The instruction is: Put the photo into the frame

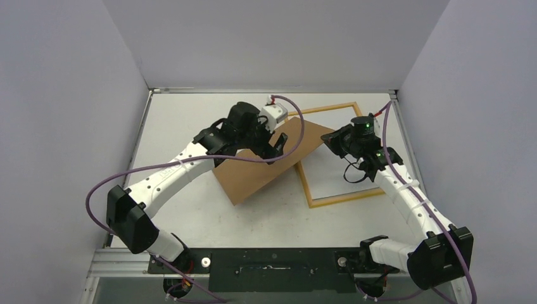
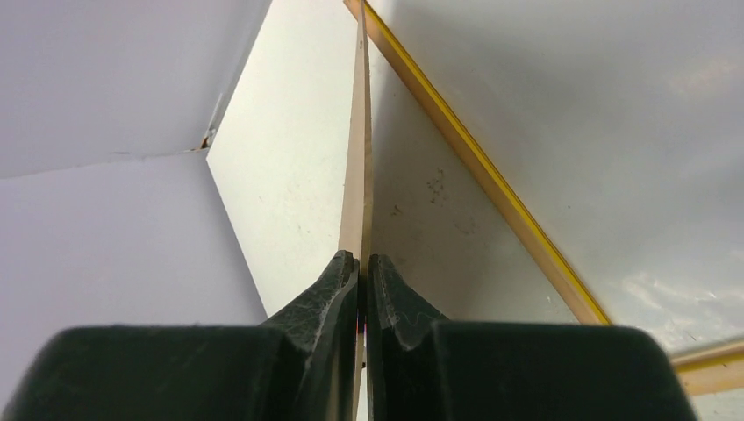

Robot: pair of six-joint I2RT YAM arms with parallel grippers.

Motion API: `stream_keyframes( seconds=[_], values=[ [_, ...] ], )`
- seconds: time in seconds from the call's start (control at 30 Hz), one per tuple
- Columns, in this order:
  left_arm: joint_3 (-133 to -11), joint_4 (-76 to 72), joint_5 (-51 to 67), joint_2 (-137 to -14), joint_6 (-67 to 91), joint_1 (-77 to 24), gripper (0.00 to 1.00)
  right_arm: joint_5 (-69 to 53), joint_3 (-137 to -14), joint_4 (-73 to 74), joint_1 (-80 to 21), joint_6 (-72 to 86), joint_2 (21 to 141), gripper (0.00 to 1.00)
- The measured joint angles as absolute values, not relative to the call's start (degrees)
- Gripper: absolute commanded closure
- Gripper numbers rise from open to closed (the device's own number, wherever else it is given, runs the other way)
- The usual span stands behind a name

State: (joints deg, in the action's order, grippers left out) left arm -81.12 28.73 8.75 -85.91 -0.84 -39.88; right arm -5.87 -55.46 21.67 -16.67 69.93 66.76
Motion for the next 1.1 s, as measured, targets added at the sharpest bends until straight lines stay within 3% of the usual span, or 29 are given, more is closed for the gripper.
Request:
stream_keyframes(
  seconds=[0.4,0.63,0.87,1.1],
  values=[
    [-84.14,34.35,-2.79,-87.18,-6.74,-53.23,0.18,-3.62,-62.46,36.86,-18.81,73.82,68.27,1.0],
    [-84.86,34.59,-7.25,-87.18,-9.1,-58.13,0.24,-2.55,-63.92,39.57,-19.53,76.44,69.34,1.0],
    [-84.79,34.72,-10.31,-86.8,-8.71,-60.84,0.38,-2.37,-64.12,40.45,-19.59,78.5,69.56,1.0],
    [-84.05,36.14,-15.22,-86.94,-7.81,-64.66,0.39,-2.61,-64.31,40.56,-19.59,79.72,70.43,1.0]
  ],
)
